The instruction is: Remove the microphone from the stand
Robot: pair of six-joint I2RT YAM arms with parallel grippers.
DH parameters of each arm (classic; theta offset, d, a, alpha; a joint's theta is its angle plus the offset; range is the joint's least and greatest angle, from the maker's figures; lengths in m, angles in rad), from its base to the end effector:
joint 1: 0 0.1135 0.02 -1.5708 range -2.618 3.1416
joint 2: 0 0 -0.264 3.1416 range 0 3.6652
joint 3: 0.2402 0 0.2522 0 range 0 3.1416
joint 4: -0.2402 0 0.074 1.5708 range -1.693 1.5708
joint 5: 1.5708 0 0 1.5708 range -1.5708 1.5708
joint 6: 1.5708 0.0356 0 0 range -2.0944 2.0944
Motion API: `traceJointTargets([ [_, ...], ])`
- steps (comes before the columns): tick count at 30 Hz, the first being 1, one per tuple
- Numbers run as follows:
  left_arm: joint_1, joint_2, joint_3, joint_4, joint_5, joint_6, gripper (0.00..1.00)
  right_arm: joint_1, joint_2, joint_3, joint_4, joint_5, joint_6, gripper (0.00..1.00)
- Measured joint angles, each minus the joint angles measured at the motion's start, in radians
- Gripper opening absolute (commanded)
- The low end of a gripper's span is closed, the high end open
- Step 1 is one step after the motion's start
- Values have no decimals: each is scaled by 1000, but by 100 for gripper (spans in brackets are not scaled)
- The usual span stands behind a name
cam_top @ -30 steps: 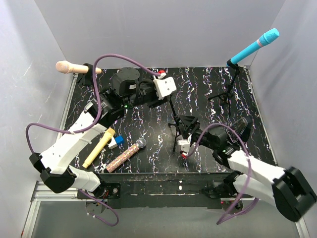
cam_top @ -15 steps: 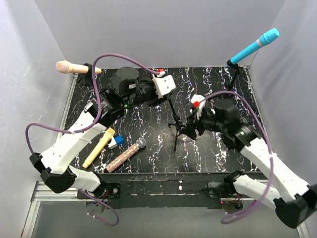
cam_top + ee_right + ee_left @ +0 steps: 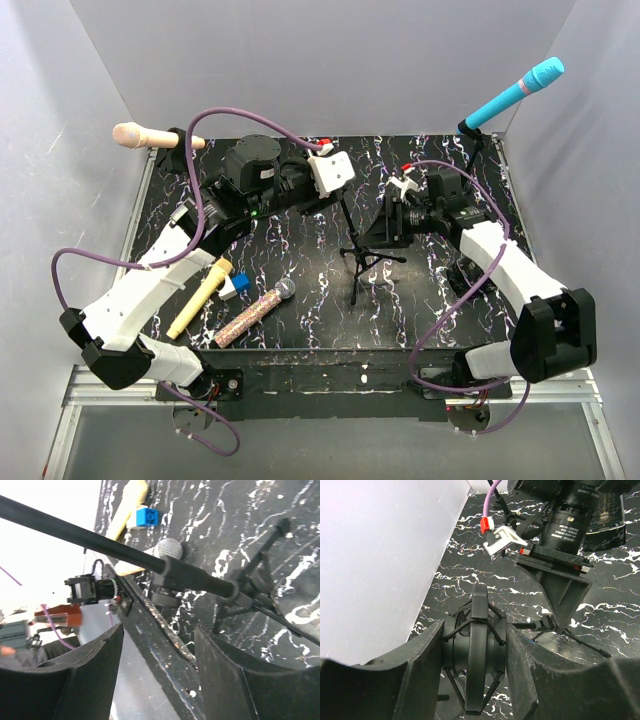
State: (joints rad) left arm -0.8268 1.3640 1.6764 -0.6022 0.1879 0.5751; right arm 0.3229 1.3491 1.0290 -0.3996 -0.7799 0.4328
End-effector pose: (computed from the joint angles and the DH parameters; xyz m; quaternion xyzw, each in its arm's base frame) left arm 0.1880 -0.2141 0.4731 0.5577 0.5739 -0.1493 0.5808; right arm 0.2652 0.1151 0.2854 -0.1104 0.8498 0.4627 0.2272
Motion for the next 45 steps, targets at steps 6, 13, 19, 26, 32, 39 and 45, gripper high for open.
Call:
traceJointTargets([
  [6,0,0,0,0,0,0,0,1,68,40,48,-90,71,53],
  [13,0,0,0,0,-1,0,0,1,118,43,60,-105,104,43],
  [19,0,0,0,0,-2,0,0,1,134,45,59,-94,114,29],
  [26,0,0,0,0,-8,0,0,5,138,60,57,-55,115,43],
  [32,0,0,0,0,-5,-2,0,8,169,116,55,-13,115,27],
  [39,0,1,0,2,-6,-2,0,22,170,124,38,9,111,52],
  [45,0,1,0,2,-15,-2,0,22,161,120,-3,21,107,51],
])
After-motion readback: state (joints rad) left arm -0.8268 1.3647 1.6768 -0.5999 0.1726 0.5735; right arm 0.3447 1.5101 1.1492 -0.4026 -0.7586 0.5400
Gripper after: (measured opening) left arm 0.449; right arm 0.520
